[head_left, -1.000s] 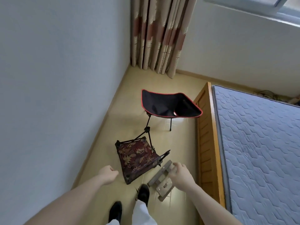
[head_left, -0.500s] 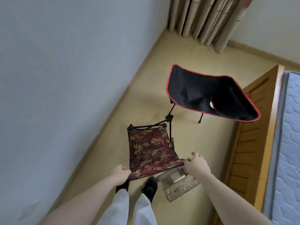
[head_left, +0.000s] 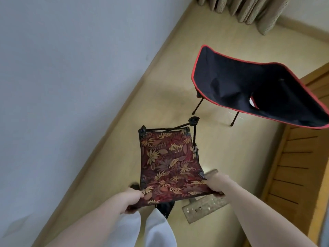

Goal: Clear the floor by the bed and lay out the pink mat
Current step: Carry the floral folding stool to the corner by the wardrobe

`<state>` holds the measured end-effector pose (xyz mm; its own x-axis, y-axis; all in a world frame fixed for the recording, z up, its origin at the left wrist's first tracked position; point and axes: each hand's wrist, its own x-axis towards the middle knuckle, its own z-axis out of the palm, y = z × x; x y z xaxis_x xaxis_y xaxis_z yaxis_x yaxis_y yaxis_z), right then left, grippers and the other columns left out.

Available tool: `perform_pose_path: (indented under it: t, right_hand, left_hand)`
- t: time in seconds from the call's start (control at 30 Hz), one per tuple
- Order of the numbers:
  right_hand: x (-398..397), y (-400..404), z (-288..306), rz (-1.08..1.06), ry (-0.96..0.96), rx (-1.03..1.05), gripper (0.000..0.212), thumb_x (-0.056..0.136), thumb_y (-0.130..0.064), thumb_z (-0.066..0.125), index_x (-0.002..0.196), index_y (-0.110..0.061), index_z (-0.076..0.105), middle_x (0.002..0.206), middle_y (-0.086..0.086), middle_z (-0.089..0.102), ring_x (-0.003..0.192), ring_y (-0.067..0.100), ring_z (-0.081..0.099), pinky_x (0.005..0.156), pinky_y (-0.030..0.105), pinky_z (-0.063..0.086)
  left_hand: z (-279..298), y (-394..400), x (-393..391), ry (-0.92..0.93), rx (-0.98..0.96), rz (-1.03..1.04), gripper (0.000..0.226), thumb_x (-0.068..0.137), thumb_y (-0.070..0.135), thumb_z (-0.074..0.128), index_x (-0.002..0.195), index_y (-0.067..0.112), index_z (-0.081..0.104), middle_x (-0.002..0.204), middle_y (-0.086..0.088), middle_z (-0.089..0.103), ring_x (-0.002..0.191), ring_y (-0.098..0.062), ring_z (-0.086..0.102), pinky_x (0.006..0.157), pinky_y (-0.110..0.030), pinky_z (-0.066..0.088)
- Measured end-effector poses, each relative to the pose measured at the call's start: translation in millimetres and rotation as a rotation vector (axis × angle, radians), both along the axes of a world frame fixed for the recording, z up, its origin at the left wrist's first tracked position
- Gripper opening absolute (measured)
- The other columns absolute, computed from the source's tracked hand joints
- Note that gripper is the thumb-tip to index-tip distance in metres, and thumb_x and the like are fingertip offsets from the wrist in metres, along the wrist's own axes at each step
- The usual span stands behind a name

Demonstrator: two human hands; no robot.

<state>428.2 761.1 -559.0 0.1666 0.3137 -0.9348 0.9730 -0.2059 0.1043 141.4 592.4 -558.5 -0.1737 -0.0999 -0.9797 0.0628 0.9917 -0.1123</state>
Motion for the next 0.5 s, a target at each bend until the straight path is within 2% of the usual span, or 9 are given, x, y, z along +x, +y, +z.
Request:
perform_pose_path:
  t: [0.07,0.17,0.27,0.37,0.43,0.5]
  right_hand:
    - [6.7,-8.6,-3.6,0.019,0.028,-0.073,0.03,0.087,-0.041,0.039,0.081,-0.019,0.057,0.075,0.0,0.061,0.075,0.021,0.072,0.052,0.024,0.048]
    - [7.3,-30.6,16.1,0.004,-0.007,-0.045,0.04,0.097,-0.05,0.044,0.077,-0.017,0.052,0.065,0.001,0.057,0.045,0.015,0.055,0.037,0.022,0.038]
    - [5.6,-52.6,42.9,-0.115,-0.056,-0.024,0.042,0.099,-0.049,0.05,0.081,-0.011,0.051,0.059,0.002,0.056,0.029,0.012,0.045,0.034,0.016,0.031]
    - [1.4,-74.1,90.6,-0.188,-0.032,-0.02,0.041,0.099,-0.047,0.049,0.086,-0.007,0.05,0.059,0.003,0.058,0.035,0.015,0.046,0.036,0.019,0.031]
    - [-3.3,-85.8,124.8,-0.218,-0.002,0.025,0.044,0.099,-0.045,0.048,0.08,-0.006,0.049,0.057,0.005,0.06,0.043,0.018,0.049,0.039,0.022,0.035]
    - [-10.0,-93.5,153.3,-0.214,0.015,0.061,0.042,0.098,-0.041,0.048,0.075,-0.006,0.053,0.058,0.007,0.062,0.047,0.021,0.053,0.041,0.023,0.038]
  left_hand:
    - [-2.0,-3.6,-2.2,0.015,0.001,-0.031,0.023,0.096,0.026,0.061,0.109,0.008,0.06,0.088,-0.011,0.065,0.068,-0.02,0.06,0.044,-0.021,0.047]
    - [7.6,-8.9,-3.8,0.051,0.021,-0.138,0.015,0.096,0.022,0.056,0.102,0.008,0.058,0.092,-0.012,0.064,0.071,-0.02,0.059,0.042,-0.021,0.047]
    - [36.5,-11.6,-8.4,0.095,0.046,-0.202,0.014,0.095,0.018,0.052,0.087,0.009,0.055,0.089,-0.012,0.062,0.072,-0.024,0.06,0.047,-0.024,0.048]
    - [84.6,-18.8,-18.9,0.121,0.062,-0.265,0.018,0.095,0.018,0.051,0.099,0.003,0.061,0.089,-0.014,0.063,0.067,-0.025,0.058,0.052,-0.026,0.046]
    - [118.8,-25.2,-25.9,0.138,0.083,-0.305,0.024,0.094,0.019,0.053,0.107,0.001,0.063,0.093,-0.016,0.066,0.066,-0.026,0.059,0.052,-0.025,0.046]
    - [146.4,-32.9,-31.0,0.14,0.092,-0.314,0.026,0.092,0.021,0.055,0.106,0.001,0.064,0.098,-0.019,0.07,0.065,-0.028,0.06,0.051,-0.025,0.046]
